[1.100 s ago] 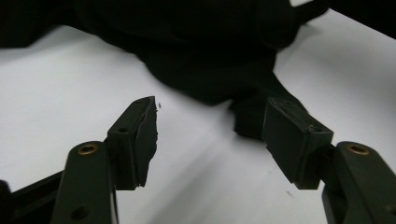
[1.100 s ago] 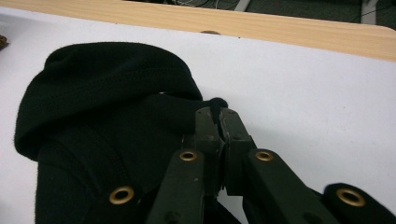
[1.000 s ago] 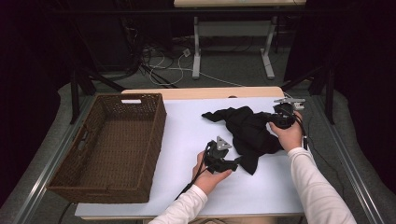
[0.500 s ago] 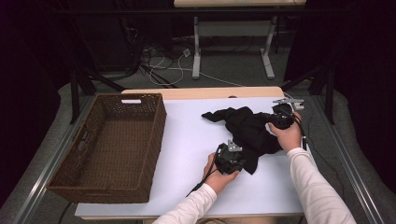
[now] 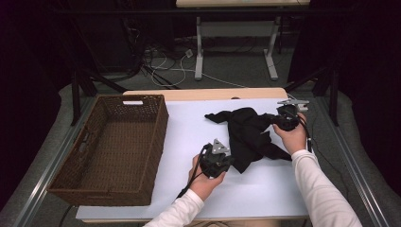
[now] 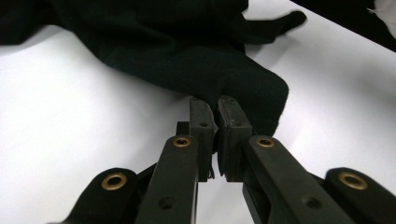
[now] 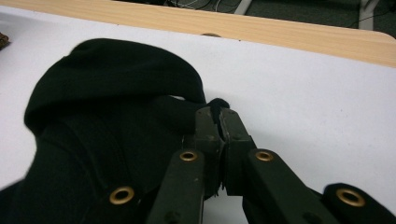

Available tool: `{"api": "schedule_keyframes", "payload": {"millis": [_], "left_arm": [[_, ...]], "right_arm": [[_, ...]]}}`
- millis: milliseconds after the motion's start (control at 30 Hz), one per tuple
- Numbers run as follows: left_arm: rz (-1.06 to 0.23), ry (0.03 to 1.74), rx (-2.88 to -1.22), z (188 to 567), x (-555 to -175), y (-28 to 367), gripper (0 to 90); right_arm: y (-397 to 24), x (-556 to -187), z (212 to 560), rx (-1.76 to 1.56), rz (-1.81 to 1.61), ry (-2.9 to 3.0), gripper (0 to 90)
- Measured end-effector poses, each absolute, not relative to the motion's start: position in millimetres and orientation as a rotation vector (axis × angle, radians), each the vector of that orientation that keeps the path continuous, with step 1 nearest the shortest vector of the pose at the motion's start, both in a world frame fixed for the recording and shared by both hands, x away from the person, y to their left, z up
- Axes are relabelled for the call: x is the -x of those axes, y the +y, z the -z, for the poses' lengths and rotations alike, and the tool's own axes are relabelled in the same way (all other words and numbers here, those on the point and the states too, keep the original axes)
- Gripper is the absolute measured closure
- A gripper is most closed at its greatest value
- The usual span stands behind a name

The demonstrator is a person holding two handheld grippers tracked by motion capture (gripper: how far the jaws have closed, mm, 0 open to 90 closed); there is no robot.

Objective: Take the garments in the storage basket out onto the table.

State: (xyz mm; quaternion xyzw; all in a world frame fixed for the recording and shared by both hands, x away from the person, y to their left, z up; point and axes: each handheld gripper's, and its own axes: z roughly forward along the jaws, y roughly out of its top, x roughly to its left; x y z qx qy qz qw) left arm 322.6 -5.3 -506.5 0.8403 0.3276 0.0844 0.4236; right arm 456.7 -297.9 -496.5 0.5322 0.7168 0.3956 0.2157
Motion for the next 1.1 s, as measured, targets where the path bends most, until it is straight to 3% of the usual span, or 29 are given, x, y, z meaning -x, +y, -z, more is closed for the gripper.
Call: {"api": "schedule_keyframes", "payload": {"millis": [567,833,1100], "left_arm": [[-0.324,0.855,-2.128,491,-269,70,86.3],[-0.249,0.859,-2.147,502,-253,81,86.2],[-0.217,0.873,-2.162,519,-259,77,86.0]], "right_arm": [[-295,-454,493,-1.473,-1.130,2.004,87.8],[-284,-429,496,-1.426,-1.131,2.112,87.3],[-287,-415,504,-1.433,-1.174,2.096,70.2]]}}
